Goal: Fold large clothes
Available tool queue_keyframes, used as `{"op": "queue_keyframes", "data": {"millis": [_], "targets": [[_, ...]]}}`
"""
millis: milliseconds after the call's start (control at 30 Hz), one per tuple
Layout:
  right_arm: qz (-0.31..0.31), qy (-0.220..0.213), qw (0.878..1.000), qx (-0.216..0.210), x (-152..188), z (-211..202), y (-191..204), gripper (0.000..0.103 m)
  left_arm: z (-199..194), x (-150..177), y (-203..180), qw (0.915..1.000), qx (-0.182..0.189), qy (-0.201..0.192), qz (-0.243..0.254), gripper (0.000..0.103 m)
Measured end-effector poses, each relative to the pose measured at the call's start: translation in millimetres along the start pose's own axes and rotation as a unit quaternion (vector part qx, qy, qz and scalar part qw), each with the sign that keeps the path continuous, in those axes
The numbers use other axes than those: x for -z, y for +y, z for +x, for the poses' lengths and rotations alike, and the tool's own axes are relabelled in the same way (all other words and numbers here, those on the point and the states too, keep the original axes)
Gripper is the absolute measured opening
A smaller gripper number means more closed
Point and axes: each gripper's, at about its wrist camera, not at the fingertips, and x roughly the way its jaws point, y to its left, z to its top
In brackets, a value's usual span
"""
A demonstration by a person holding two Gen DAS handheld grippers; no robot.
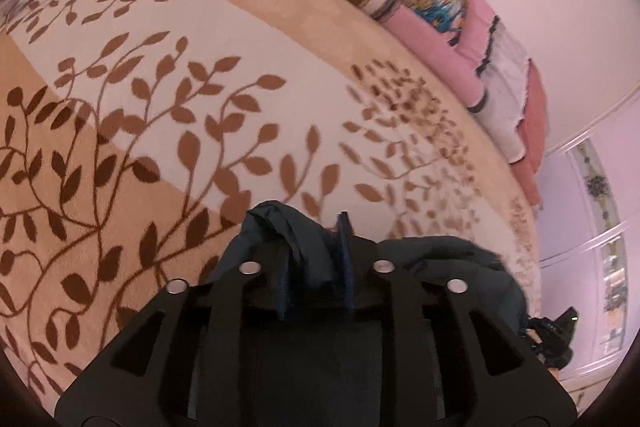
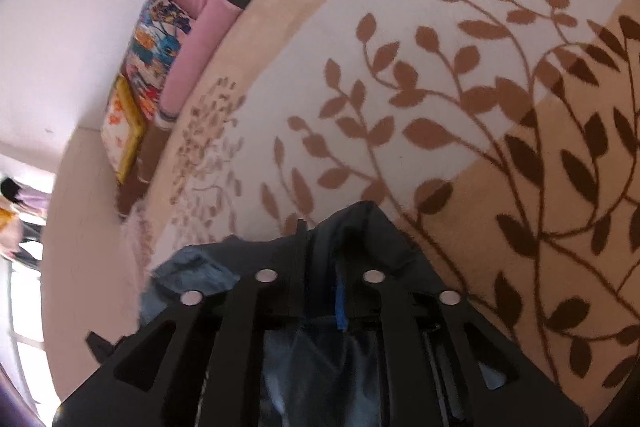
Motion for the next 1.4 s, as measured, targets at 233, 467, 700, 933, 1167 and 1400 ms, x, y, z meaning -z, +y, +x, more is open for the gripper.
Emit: {"op": "queue_keyframes", "data": {"millis": [233, 467, 700, 933, 1167, 1400], "targets": [[-0.013, -0.056, 0.997, -0.043, 3.6, -57.7, 10.4, 0.072, -57.4, -1.3, -13.7, 0.9955, 0.030, -0.090, 0.001, 0.066], [-0.090, -0.039, 0.995, -0.030, 38.8, -86.0, 28.6, 0.045, -81.2, 34.4, -31.4, 0.9959, 0.045, -0.044, 0.064, 0.065], [-0.204, 0.025, 0.979, -0.008, 130.9, -63.6, 60.0, 0.009, -125.9, 142.0, -24.5, 0.9888, 0.060, -0.014, 0.136, 0.051], [-0.263, 0.049, 0.962, -0.054, 221.6, -63.8, 95.7, 0.009, -164.5, 225.9, 13.7, 0.9928, 0.047, 0.001, 0.110, 0.051], [-0.292, 0.086, 0.952, -0.038, 271.8, -27.4, 117.9, 0.009, -152.7, 259.8, 28.6, 0.9945, 0.043, 0.033, 0.090, 0.051], [-0.303, 0.055, 0.951, -0.034, 265.0, -13.4, 147.3, 0.009, -157.0, 266.1, 28.5, 0.9933, 0.058, 0.029, 0.095, 0.051]]}}
